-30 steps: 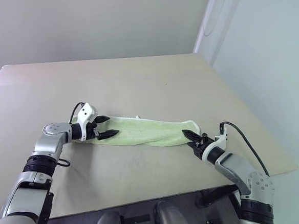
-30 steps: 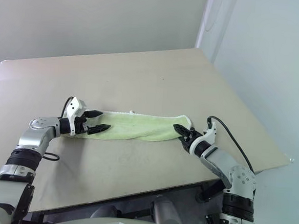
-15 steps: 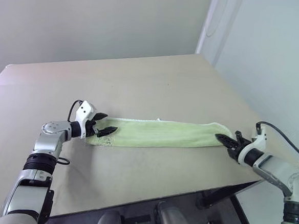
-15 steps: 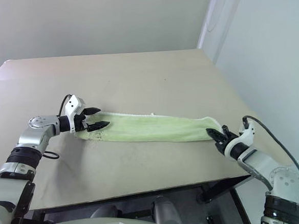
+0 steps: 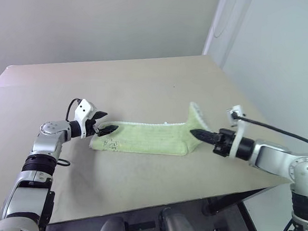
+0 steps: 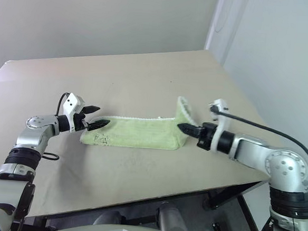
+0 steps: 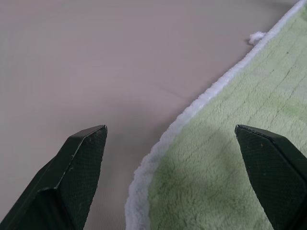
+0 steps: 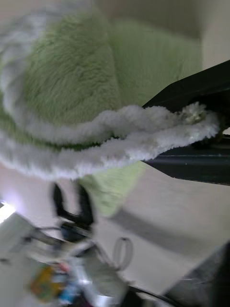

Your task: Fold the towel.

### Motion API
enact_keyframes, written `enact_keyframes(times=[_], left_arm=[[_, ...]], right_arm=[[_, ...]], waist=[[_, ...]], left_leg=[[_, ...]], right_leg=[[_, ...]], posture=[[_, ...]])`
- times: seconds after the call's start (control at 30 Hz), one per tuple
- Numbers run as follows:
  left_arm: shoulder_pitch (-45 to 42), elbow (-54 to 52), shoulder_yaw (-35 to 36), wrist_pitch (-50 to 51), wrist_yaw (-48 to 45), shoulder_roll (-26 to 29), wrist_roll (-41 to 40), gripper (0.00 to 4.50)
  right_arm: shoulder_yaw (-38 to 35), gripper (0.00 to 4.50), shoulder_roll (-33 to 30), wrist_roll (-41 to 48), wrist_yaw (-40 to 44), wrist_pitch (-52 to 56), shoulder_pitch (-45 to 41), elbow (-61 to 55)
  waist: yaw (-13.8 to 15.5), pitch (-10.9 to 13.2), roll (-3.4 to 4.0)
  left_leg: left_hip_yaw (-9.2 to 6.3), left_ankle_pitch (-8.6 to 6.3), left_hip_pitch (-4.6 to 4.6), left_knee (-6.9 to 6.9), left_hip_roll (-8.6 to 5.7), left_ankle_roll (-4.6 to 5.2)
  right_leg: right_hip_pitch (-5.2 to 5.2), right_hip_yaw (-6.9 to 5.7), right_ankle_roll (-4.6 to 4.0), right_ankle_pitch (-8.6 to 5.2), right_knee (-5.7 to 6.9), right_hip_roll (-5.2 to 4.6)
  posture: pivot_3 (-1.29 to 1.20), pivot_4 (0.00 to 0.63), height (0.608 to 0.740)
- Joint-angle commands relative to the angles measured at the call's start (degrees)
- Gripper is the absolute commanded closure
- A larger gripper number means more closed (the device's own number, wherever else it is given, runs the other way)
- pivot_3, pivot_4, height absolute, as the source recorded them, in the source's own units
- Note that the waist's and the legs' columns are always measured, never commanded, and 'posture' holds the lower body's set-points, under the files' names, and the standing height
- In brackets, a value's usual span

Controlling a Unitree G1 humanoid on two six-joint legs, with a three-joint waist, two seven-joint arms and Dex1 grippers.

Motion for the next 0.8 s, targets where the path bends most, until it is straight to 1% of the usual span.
enact_keyframes(times=[0.03, 0.17, 0.27, 0.4, 0.57, 0.67, 0.77, 0.8], left_arm=[[-1.66, -0.69, 1.06, -1.09, 0.11, 0.64, 0.19, 0.0], [-1.52, -0.92, 0.5, -1.33, 0.11, 0.39, 0.63, 0.0], [-1.61, -1.07, 0.64, -1.38, 0.39, 0.2, 0.67, 0.0], [-1.17, -1.43, 0.82, -1.5, 0.72, 0.26, 0.78, 0.0], [-0.16, -2.37, 0.95, -1.62, 0.77, 0.47, 0.86, 0.0], [0.33, -2.42, 0.94, -1.91, 1.02, 0.7, 1.12, 0.0], [0.46, -2.72, 0.72, -1.73, 1.03, 0.43, 1.11, 0.0], [0.4, -2.73, 0.68, -1.64, 1.11, 0.31, 1.1, 0.0]], right_arm=[[4.99, 4.45, 3.58, -4.32, 0.65, -0.75, -4.21, -2.04], [11.36, 4.45, 11.53, -13.54, -0.04, -2.85, -9.38, 3.38], [15.64, 4.45, 15.67, -20.23, 1.32, -3.28, -12.54, 8.05], [19.67, 4.45, 18.73, -27.84, 3.63, -3.42, -14.02, 13.28], [22.58, 4.45, 20.65, -33.24, 6.85, -1.24, -14.09, 16.01], [21.89, 3.74, 21.71, -35.25, 8.06, -1.03, -14.03, 16.18], [19.82, 2.75, 23.17, -36.37, 9.61, -3.03, -14.1, 14.81], [19.28, 2.31, 23.26, -36.4, 10.59, -3.76, -13.81, 13.48]], waist=[[-0.04, 0.01, -0.02], [0.02, 0.01, -0.02], [0.03, 0.01, -0.02], [0.17, 0.0, -0.03], [0.08, 0.0, -0.03], [-0.01, -0.01, -0.03], [-0.12, 0.0, -0.03], [-0.1, 0.0, -0.03]], left_leg=[[-0.01, 0.0, 0.01, 0.0, 0.0, 0.0], [-0.03, 0.0, 0.06, 0.0, 0.01, 0.0], [-0.03, 0.0, 0.05, 0.05, 0.01, 0.0], [-0.08, 0.0, -0.02, 0.05, 0.01, 0.0], [-0.09, 0.0, -0.05, 0.04, -0.01, 0.0], [-0.1, 0.0, -0.02, 0.05, -0.01, 0.0], [-0.1, 0.0, 0.02, 0.05, -0.01, 0.0], [-0.12, 0.0, 0.02, 0.05, -0.01, 0.0]], right_leg=[[0.0, 0.0, 0.0, 0.0, 0.01, 0.0], [-0.01, -0.03, 0.0, 0.0, 0.07, 0.03], [-0.08, -0.03, 0.01, 0.02, 0.08, 0.02], [-0.16, -0.09, 0.16, 0.1, 0.04, -0.01], [-0.19, -0.12, 0.22, 0.11, 0.04, -0.05], [-0.19, -0.12, 0.22, 0.1, 0.09, -0.04], [-0.19, -0.12, 0.21, 0.1, 0.15, -0.02], [-0.19, -0.13, 0.21, 0.1, 0.15, -0.01]], posture=[[0.0, 0.0, 0.74], [0.0, 0.0, 0.74], [0.0, 0.0, 0.74], [0.0, 0.0, 0.74], [0.0, 0.0, 0.74], [0.0, 0.0, 0.74], [0.0, 0.0, 0.74], [0.0, 0.0, 0.74]])
